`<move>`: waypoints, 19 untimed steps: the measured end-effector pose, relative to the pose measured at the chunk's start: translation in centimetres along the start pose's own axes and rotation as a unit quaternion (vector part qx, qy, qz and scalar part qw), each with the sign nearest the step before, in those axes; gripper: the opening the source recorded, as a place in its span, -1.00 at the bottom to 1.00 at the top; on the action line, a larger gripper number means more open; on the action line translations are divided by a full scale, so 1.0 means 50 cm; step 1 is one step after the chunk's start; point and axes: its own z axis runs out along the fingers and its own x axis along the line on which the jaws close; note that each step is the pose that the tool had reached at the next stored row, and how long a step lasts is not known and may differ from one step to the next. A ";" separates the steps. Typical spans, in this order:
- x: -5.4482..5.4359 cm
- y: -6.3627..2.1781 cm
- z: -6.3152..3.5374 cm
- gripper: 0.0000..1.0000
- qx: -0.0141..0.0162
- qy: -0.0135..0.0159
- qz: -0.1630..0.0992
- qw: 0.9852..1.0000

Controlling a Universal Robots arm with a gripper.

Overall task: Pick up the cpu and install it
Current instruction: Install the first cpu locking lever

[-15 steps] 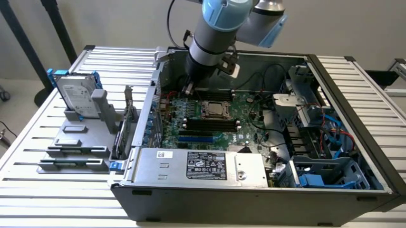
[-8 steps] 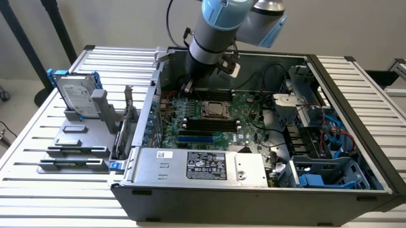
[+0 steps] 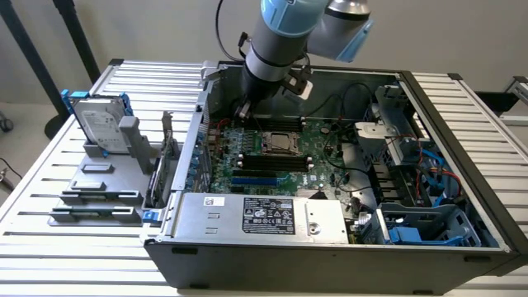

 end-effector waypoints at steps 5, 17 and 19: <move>-0.006 -0.014 0.003 -0.79 -0.001 0.001 0.003 1.000; -0.005 -0.018 -0.003 -0.79 -0.022 0.025 0.068 0.997; -0.003 -0.020 -0.011 -0.79 -0.025 0.028 0.078 0.996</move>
